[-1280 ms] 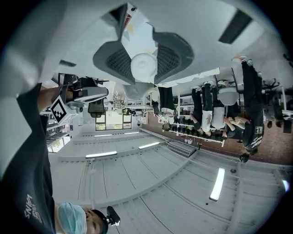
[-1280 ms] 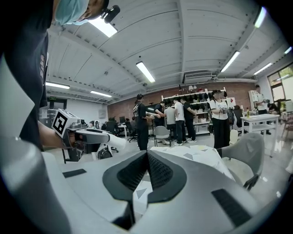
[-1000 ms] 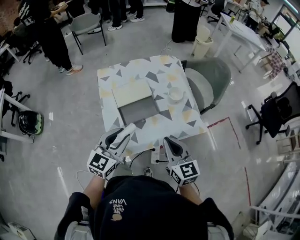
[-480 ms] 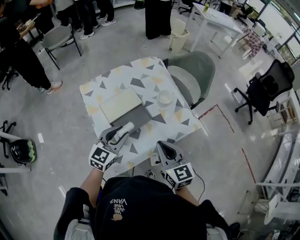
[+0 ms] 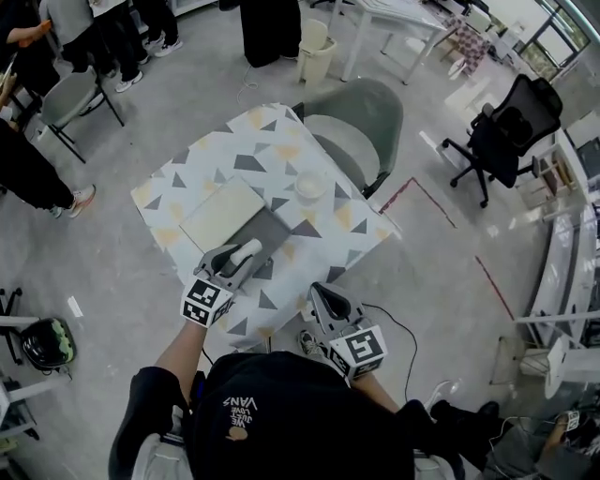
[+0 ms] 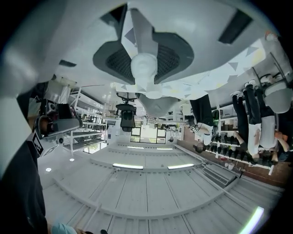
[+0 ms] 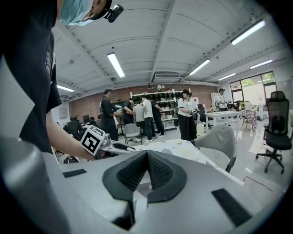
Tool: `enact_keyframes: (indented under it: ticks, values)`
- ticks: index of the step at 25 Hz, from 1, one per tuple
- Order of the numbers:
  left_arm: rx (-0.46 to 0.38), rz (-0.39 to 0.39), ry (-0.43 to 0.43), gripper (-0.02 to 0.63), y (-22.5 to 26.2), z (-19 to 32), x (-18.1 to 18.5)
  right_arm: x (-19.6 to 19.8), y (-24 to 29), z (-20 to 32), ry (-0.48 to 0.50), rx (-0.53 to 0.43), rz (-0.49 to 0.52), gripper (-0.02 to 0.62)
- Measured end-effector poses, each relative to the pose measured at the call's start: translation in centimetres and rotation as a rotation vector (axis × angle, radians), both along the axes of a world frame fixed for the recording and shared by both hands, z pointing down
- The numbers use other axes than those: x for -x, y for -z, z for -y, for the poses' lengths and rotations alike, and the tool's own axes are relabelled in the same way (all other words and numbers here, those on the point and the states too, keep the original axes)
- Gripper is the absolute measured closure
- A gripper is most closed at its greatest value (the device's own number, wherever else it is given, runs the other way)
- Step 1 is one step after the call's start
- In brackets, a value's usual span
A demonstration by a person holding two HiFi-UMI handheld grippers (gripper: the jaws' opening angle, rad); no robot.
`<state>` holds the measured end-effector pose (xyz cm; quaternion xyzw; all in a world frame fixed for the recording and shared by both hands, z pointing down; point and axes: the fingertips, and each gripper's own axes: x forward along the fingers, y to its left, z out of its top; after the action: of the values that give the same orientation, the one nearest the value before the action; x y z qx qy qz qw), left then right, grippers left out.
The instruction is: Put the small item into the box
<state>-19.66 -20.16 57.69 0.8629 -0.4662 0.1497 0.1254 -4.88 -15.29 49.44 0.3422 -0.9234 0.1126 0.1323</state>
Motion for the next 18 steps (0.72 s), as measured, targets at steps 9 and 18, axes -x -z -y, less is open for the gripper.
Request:
enact_keyframes:
  ticks: [9,18]
  values:
    - [0.1,-0.023,-0.039,0.472,-4.9,2.5,0.0,-0.3,-1.2,-0.5,-0.085,0.023,-0.021,0.595]
    - [0.192,-0.005,-0.061,0.472,-8.9,4.3,-0.9,-1.5,-2.2,-1.2,-0.144,0.052,-0.038,0.594]
